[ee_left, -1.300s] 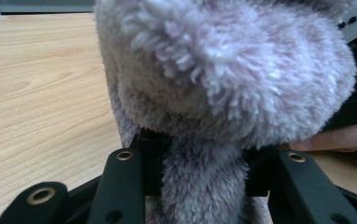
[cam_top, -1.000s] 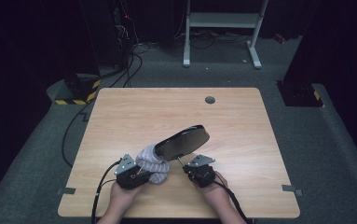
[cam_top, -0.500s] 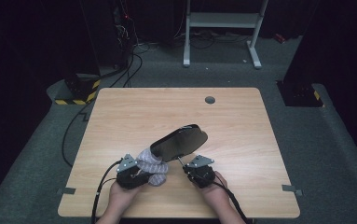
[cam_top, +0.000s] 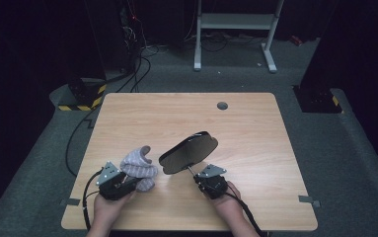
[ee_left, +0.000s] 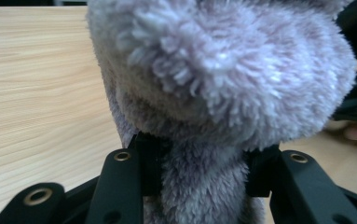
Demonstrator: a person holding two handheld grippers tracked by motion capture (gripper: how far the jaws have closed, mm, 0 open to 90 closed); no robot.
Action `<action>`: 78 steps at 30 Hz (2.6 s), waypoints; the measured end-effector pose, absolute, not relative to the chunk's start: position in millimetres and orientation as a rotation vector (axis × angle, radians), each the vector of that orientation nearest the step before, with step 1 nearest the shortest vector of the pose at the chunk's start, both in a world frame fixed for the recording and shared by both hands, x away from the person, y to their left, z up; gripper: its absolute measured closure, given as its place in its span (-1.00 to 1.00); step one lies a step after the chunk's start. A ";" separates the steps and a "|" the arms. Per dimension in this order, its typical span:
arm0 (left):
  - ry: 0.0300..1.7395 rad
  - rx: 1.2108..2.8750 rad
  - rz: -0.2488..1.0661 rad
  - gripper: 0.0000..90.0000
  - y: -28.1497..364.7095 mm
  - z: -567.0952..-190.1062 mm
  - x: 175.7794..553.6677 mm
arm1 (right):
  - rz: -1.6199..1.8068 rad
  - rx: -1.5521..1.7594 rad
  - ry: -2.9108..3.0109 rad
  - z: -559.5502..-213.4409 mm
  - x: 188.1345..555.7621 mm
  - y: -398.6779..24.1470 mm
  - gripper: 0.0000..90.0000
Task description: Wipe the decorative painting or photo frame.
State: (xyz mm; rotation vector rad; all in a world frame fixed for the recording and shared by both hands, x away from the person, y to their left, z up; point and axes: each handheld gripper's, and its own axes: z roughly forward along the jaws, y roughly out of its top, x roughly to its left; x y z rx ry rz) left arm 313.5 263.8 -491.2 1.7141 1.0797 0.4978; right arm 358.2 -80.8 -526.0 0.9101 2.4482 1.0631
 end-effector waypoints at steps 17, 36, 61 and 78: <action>1.310 1.800 0.581 0.26 306.5 -505.9 327.7 | 1.060 0.902 2.446 -526.0 358.0 -80.5 0.91; 1.349 1.789 0.581 -0.27 307.5 -508.6 331.5 | 1.061 0.898 2.447 -526.1 358.0 -80.4 0.89; 1.174 1.764 0.630 -0.17 285.1 -484.5 314.4 | 1.062 0.897 2.448 -526.1 357.7 -80.4 0.83; 1.007 1.847 0.577 -0.13 245.4 -485.0 307.4 | 1.058 0.925 2.437 -525.9 357.9 -81.0 0.65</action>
